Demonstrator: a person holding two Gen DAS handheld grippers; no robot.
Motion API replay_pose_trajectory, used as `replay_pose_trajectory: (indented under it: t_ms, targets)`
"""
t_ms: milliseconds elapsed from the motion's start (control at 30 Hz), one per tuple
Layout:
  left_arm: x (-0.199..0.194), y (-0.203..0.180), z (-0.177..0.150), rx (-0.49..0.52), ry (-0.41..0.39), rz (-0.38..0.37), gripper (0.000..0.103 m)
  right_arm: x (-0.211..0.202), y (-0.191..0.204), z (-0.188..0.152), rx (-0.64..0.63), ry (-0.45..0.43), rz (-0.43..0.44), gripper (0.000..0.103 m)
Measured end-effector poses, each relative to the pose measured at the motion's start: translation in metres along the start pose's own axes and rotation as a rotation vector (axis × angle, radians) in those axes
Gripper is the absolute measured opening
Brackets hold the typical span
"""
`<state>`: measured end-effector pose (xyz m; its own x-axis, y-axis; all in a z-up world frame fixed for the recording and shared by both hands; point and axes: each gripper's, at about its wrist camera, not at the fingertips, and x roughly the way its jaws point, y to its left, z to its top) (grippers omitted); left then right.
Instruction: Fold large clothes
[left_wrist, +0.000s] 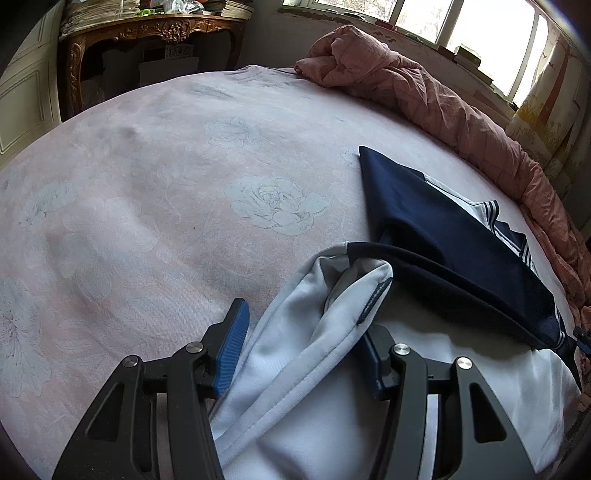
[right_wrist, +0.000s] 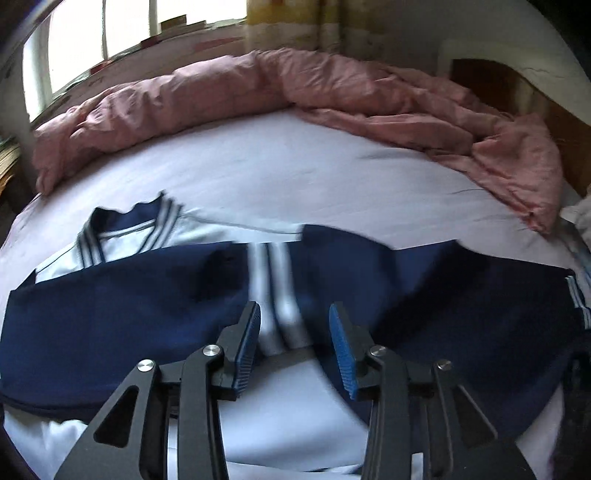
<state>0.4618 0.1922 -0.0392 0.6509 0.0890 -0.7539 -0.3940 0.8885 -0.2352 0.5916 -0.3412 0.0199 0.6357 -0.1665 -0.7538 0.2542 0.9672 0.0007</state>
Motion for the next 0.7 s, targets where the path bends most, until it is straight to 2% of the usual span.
replay_pose_trajectory:
  t_ms: [67,167,200,233,333,433,567,700]
  targets:
    - [0.0,0.0,0.0,0.003,0.001,0.005,0.055,-0.005,-0.018,0.003,0.02,-0.006,-0.015,0.041]
    - [-0.001,0.0,0.001,0.001,-0.003,0.013,0.055,-0.022,-0.048,0.001,0.07,-0.047,0.022,0.041]
    - [-0.003,-0.001,0.003,0.0,-0.006,0.011,0.052,-0.029,-0.056,-0.002,0.079,-0.069,0.037,0.041]
    - [-0.008,-0.004,0.005,0.008,-0.028,0.001,0.05,-0.034,-0.061,-0.007,0.066,-0.084,0.042,0.043]
    - [-0.033,-0.021,0.006,0.08,-0.163,0.013,0.049,-0.045,-0.061,-0.023,-0.02,-0.102,-0.007,0.043]
    - [-0.055,-0.037,-0.001,0.134,-0.258,-0.06,0.049,-0.06,-0.067,-0.04,0.004,-0.125,0.043,0.043]
    - [-0.071,-0.051,-0.009,0.197,-0.339,-0.102,0.049,-0.074,-0.063,-0.06,0.009,-0.231,-0.064,0.043]
    - [-0.077,-0.058,-0.01,0.243,-0.385,-0.124,0.049,-0.079,-0.057,-0.076,0.013,-0.27,-0.014,0.044]
